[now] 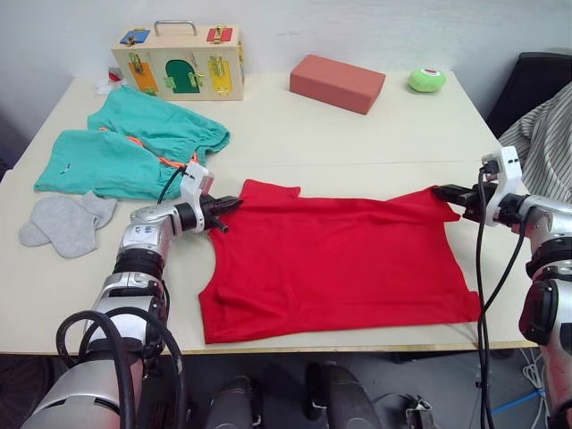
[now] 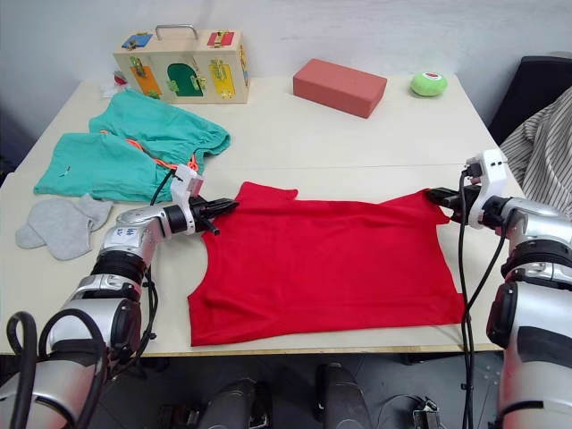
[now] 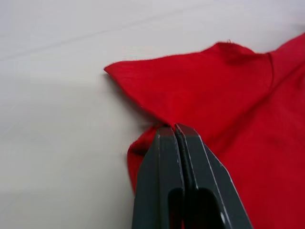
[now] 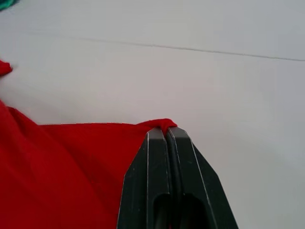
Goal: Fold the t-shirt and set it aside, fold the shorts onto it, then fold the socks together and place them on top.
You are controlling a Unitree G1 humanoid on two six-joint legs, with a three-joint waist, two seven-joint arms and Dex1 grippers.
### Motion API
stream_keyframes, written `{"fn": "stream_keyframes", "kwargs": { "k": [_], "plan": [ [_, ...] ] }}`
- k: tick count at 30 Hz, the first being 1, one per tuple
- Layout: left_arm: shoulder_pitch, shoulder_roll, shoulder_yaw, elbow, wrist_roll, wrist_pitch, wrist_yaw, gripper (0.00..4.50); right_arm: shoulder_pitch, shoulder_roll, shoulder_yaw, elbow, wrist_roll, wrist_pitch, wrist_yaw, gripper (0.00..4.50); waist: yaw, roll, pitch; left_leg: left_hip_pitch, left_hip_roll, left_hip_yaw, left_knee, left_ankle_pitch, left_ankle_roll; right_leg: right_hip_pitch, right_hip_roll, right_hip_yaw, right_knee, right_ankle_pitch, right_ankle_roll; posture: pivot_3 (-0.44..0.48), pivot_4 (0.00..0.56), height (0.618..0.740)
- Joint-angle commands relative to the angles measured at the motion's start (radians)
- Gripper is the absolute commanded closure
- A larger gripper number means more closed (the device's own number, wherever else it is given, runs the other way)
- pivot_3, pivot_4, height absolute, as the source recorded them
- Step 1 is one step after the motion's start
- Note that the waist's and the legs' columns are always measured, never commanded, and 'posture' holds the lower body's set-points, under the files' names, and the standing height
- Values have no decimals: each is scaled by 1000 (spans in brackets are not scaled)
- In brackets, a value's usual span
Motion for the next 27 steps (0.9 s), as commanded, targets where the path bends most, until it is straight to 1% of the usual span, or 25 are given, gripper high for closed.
{"fn": "stream_keyframes", "kwargs": {
  "k": [1,6,9,12,15,18,22,27],
  "plan": [
    [-34,11,39,6,-38,-15,31,4500,-35,-8,-54,2,45,8,-48,4477,-1,0,0,0,0,0,0,0,0,0,0,0,0,0,0,0,150,740],
    [-35,17,59,34,-49,-23,61,4500,-41,-6,-105,24,84,86,-128,4477,-1,0,0,0,0,0,-1,0,0,0,0,0,0,0,0,0,150,740],
    [-31,16,54,36,-46,-33,56,4500,-27,7,-92,12,76,80,-113,4477,-2,0,0,0,0,0,-1,0,0,0,0,0,0,0,0,0,150,740],
    [-14,13,47,10,-47,-81,26,4500,-9,12,-74,-12,71,72,-46,4477,-2,0,0,0,0,0,-1,0,0,0,0,0,0,0,0,0,150,740],
    [17,20,35,-25,-43,-122,-18,4500,15,3,-77,-30,73,42,-18,4477,-1,0,0,0,0,0,-1,0,0,0,0,0,-1,0,0,0,150,740],
    [55,26,18,-73,-38,-164,-54,4500,36,-10,-84,-30,70,17,-28,4477,-1,0,0,0,0,0,-1,0,0,0,1,0,-1,0,0,0,150,740],
    [119,22,-11,-152,-29,-260,-91,4500,58,-17,-69,-33,54,3,-24,4477,-1,0,0,0,0,0,-1,0,0,0,0,0,-1,0,0,0,150,740],
    [185,18,-33,-221,-24,-361,-89,4500,82,-15,-51,-37,34,-22,-19,4477,-1,0,0,0,0,0,-1,0,0,0,0,1,-1,0,0,0,150,740]
  ]
}}
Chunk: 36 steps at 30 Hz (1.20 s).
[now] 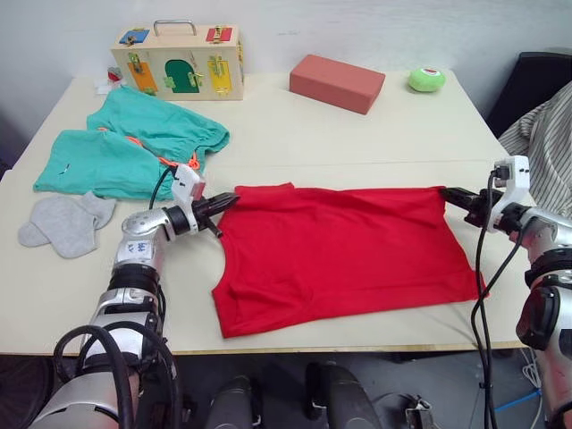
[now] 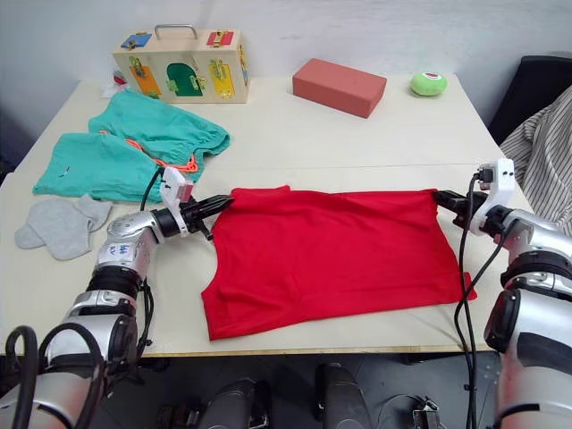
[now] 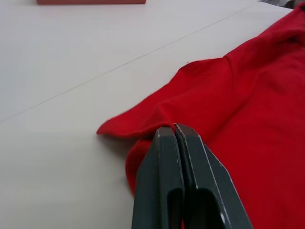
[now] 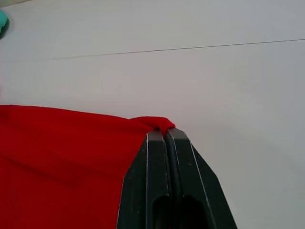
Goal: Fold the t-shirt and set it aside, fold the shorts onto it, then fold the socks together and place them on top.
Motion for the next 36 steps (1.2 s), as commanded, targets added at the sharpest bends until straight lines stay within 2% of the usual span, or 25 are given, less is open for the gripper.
{"fn": "stream_keyframes", "kwargs": {
  "k": [1,8,14,17,20,22,24,26,29,30,36],
  "plan": [
    [35,7,-10,-65,8,-89,8,4500,10,-22,8,-30,-5,-27,10,4477,-1,0,0,0,0,0,0,0,0,0,0,0,0,0,0,0,150,740],
    [107,20,-38,-94,38,-194,32,4500,40,-12,53,-39,-40,-51,25,4477,0,0,0,0,0,0,0,0,0,0,0,0,0,0,0,0,150,740],
    [162,25,-54,-143,30,-192,6,4500,46,-6,55,-39,-36,-74,5,4477,0,0,0,0,0,0,0,0,0,0,-1,0,0,0,0,0,150,740],
    [180,28,-39,-195,-19,-91,-16,3925,73,-13,51,-96,-24,-112,33,3927,1,0,0,0,0,0,0,0,0,0,-1,0,0,0,0,0,150,740],
    [208,74,-35,-282,-64,59,-73,2920,159,-47,53,-190,-31,-197,51,2844,1,0,0,0,0,-1,0,0,0,0,-1,0,0,0,0,0,150,740],
    [222,120,-36,-324,-76,197,-83,2437,237,-76,58,-265,-40,-268,73,2281,1,0,0,0,0,-1,0,0,0,0,-1,0,0,0,0,0,150,740],
    [219,166,-32,-358,-106,348,-100,1860,345,-97,39,-393,-16,-377,128,1670,2,0,0,0,0,-2,-1,0,0,0,-1,1,-1,0,0,0,150,740],
    [193,196,-22,-378,-145,507,-96,1127,451,-96,5,-554,53,-472,206,861,3,0,0,0,0,-2,-1,0,0,0,-1,1,-1,0,0,0,150,740],
    [88,204,4,-345,-190,750,-37,309,601,-75,-25,-832,148,-440,227,8,4,0,0,1,0,-3,1,0,1,3,0,0,-1,0,0,0,150,740],
    [42,200,2,-308,-187,811,-13,37,649,-70,-25,-916,163,-430,222,0,6,-2,1,1,0,-4,1,0,1,4,0,0,0,0,0,0,150,740],
    [-183,123,-3,-60,-157,902,70,13,817,-29,12,-1282,192,-335,122,0,8,-3,0,7,0,-9,0,0,-1,12,0,-3,-3,0,0,0,150,740]
  ]
}}
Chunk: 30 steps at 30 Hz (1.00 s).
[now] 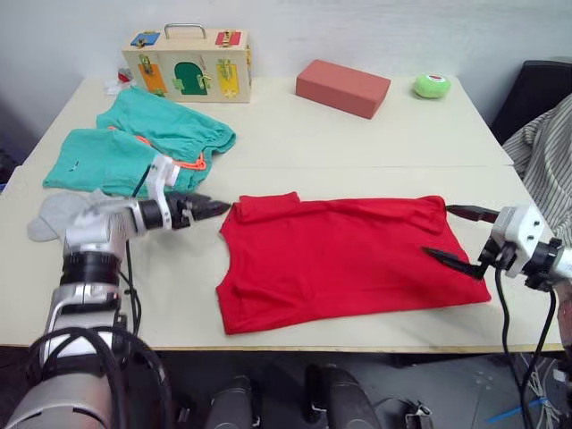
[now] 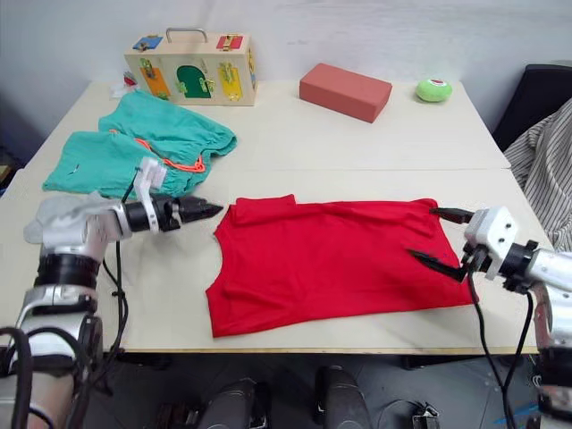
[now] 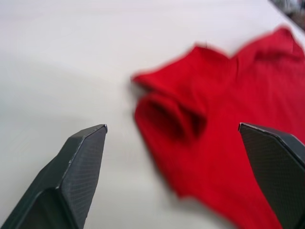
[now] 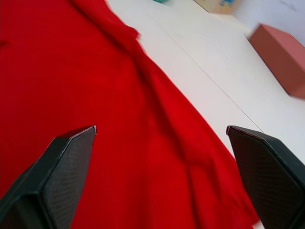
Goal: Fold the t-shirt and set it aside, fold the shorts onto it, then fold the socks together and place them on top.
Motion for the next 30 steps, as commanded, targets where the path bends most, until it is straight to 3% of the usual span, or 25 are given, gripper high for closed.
{"fn": "stream_keyframes", "kwargs": {
  "k": [1,8,15,18,24,30],
  "plan": [
    [-90,-43,-14,135,23,24,41,13,41,11,5,-185,37,62,-58,0,1,0,0,0,0,0,0,0,0,0,0,0,0,0,0,0,150,740],
    [-202,-110,-92,353,151,-162,106,13,60,13,-6,-323,62,140,-129,0,-1,-2,1,-1,1,1,0,0,0,-1,2,0,-1,0,-1,0,150,740],
    [-271,-190,-84,487,184,-213,132,13,87,11,-24,-357,75,163,-153,0,16,-3,1,0,0,1,0,0,1,-1,1,0,-1,0,-1,0,150,740],
    [-280,-207,-107,509,220,-231,128,507,101,11,-34,-368,78,166,-162,0,24,-3,1,-1,0,1,0,0,1,-1,1,0,-1,0,-1,0,150,740],
    [-278,-211,-136,513,273,-269,110,2201,116,6,-49,-369,80,166,-169,0,24,-3,1,-1,-1,1,0,-1,1,0,0,-1,-2,0,-1,0,150,740],
    [-263,-217,-71,504,233,-367,103,4034,122,17,-42,-362,73,157,-181,0,23,-4,2,-1,-1,1,0,-1,2,-1,0,-1,-2,0,-1,0,150,740]
  ]
}}
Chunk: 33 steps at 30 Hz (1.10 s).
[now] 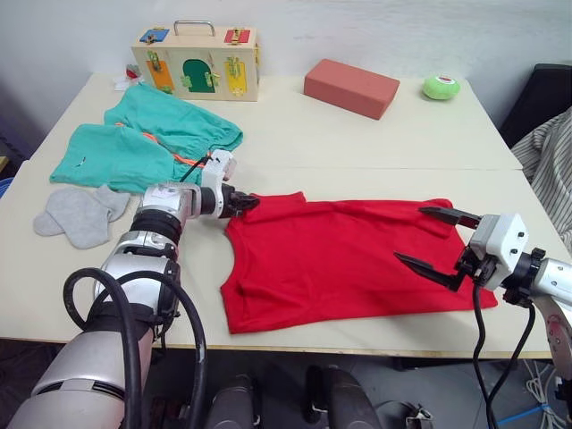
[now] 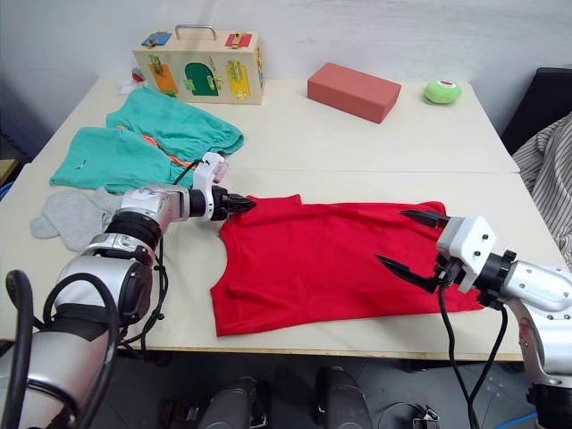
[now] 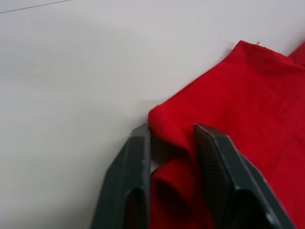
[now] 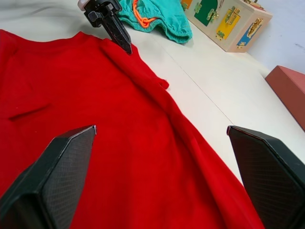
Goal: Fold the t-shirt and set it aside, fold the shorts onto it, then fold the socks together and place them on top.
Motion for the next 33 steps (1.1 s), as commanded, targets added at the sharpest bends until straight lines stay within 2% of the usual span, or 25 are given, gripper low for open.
{"fn": "stream_keyframes", "kwargs": {
  "k": [1,2,7,19,23,33],
  "plan": [
    [15,-1,37,-19,-28,-74,-50,4354,5,-3,-36,-26,15,-17,-11,0,-1,0,0,0,0,0,0,0,0,0,0,0,0,0,0,0,150,740],
    [24,1,40,-29,-30,-112,-74,4465,8,-2,-36,-24,15,-18,-11,0,-1,0,0,0,0,0,0,0,0,0,0,0,0,0,0,0,150,740],
    [70,25,28,-64,-14,-276,-192,4465,26,1,-36,-14,17,-18,-11,0,-3,-1,0,-1,1,0,0,0,0,0,1,-1,-1,0,0,0,150,740],
    [191,20,13,-146,-16,-788,-374,4465,57,5,-31,-12,21,-13,-11,0,-1,-1,0,-1,1,0,0,0,1,0,0,-1,-2,0,0,0,150,740],
    [267,27,-34,-180,17,-1138,-438,4465,80,8,-34,-21,19,-15,-14,0,-2,-1,0,0,1,0,-1,-1,1,1,0,-1,-3,0,0,0,150,740],
    [326,93,-98,-153,37,-1431,-522,4465,146,14,-56,-12,21,-17,-22,0,-2,-1,0,-1,1,-1,-1,-2,2,1,0,-2,-4,0,0,0,150,740]
  ]
}}
